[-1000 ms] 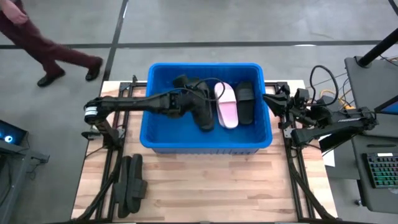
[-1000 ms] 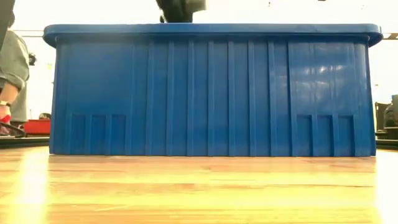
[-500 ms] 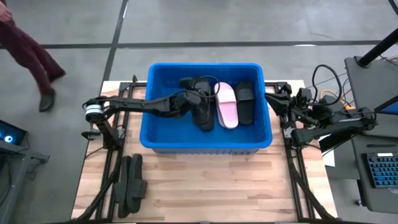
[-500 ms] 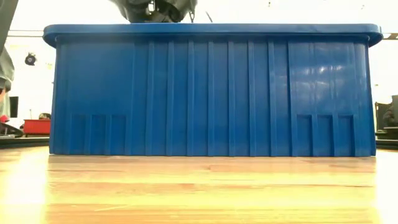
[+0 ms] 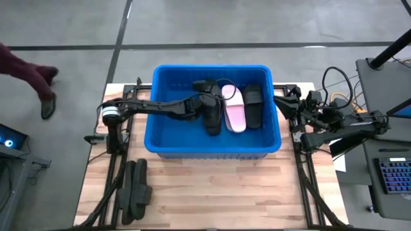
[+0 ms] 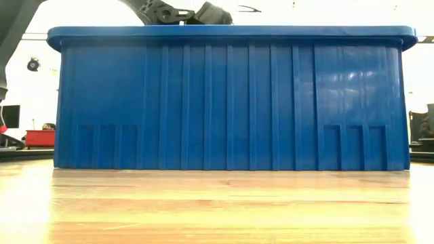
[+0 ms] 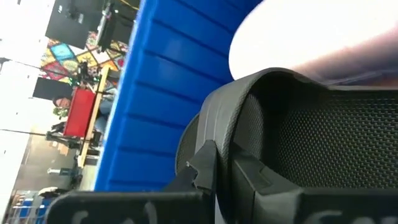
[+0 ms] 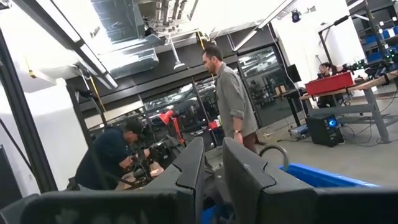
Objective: Pick and place slides into bin
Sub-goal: Put the black slide into the blue container
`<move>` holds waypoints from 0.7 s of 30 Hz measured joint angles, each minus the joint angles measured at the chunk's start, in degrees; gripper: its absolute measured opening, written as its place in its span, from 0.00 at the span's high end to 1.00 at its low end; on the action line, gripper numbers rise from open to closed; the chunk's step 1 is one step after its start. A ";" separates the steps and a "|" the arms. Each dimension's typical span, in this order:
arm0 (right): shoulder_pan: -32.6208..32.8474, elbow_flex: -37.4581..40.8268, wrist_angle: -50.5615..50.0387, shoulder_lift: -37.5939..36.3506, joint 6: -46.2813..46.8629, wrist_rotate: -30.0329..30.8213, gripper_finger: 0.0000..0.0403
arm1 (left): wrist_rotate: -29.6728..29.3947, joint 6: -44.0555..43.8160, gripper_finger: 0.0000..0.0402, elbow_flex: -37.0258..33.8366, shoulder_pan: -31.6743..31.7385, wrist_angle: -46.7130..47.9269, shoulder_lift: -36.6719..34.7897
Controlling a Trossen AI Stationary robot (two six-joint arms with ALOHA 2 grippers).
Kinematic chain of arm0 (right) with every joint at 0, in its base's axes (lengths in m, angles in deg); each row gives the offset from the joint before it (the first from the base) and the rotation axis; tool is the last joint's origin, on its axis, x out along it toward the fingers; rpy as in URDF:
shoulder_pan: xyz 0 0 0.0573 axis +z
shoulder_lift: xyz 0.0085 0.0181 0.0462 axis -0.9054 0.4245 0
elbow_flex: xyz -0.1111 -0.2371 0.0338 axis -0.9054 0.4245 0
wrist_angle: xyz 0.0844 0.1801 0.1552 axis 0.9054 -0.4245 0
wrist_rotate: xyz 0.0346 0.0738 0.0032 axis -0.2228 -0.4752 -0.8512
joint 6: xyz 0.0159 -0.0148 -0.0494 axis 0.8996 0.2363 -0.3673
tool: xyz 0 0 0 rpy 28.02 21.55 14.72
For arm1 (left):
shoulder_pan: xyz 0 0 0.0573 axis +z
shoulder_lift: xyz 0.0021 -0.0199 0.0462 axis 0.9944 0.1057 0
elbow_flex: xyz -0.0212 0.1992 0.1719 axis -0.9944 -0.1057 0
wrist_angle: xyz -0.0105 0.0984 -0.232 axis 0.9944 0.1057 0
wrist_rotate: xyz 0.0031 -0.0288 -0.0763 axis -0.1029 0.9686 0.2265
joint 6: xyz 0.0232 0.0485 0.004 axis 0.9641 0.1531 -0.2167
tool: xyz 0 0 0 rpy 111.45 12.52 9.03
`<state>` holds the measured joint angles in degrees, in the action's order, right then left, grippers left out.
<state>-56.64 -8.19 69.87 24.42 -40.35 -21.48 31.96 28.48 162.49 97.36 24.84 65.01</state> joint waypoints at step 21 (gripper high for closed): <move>-0.01 -0.02 -0.01 -0.66 0.10 0.00 0.87 | 6.29 0.28 1.00 0.02 2.30 -2.47 4.22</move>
<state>-56.65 -8.21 69.86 23.76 -40.26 -21.48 38.25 28.76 162.52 99.66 22.38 69.23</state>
